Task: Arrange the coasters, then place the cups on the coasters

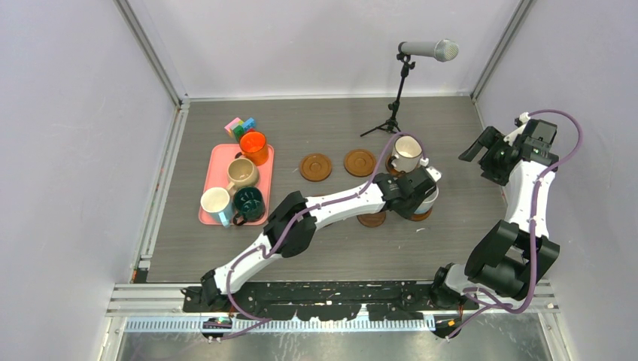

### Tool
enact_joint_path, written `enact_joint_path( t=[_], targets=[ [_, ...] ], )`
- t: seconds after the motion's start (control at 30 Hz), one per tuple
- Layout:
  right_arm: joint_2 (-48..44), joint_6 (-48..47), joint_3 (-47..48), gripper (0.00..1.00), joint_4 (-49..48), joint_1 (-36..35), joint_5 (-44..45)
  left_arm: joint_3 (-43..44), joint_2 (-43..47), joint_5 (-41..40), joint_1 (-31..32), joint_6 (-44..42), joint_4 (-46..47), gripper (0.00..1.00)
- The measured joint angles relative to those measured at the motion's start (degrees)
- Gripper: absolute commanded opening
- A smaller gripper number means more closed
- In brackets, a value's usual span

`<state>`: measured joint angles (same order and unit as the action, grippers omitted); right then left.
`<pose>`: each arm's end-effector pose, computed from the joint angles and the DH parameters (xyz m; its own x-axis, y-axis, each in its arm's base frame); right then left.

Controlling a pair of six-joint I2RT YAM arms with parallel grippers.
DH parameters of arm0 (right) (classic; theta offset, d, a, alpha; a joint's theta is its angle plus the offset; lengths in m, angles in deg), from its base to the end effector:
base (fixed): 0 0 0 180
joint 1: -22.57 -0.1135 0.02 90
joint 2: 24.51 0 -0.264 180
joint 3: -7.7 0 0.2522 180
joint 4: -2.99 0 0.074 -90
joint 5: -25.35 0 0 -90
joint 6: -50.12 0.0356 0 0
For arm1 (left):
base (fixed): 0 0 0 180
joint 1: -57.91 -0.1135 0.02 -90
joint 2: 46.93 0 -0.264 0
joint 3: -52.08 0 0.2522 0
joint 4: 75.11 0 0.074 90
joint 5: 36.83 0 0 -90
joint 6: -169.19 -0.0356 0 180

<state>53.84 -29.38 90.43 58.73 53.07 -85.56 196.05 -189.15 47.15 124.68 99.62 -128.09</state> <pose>0.2521 -0.1338 0.3075 -0.6103 0.5571 -0.5632 0.4000 0.8304 0.3879 0.2201 -0.5032 0.1976 -0.5981 0.5134 -0.6153 0.7248 0.6742 -0.1420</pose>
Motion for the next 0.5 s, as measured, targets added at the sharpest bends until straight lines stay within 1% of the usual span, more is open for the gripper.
enact_joint_path(
  t=[0.33, 0.37, 0.4, 0.5],
  targets=[
    [0.0, 0.0, -0.2, 0.89, 0.0, 0.0, -0.2, -3.1, 1.8, -0.9, 0.6, 0.0, 1.2, 0.10],
    [0.0, 0.0, -0.2, 0.89, 0.0, 0.0, -0.2, -3.2, 1.9, -1.0, 0.7, 0.0, 1.2, 0.12],
    [0.0, 0.0, -0.2, 0.89, 0.0, 0.0, -0.2, -3.3, 1.9, -1.1, 0.8, 0.0, 1.2, 0.16],
    [0.0, 0.0, -0.3, 0.89, -0.1, 0.0, -0.2, -3.4, 1.9, -1.6, 1.2, 0.0, 1.2, 0.33]
  ],
)
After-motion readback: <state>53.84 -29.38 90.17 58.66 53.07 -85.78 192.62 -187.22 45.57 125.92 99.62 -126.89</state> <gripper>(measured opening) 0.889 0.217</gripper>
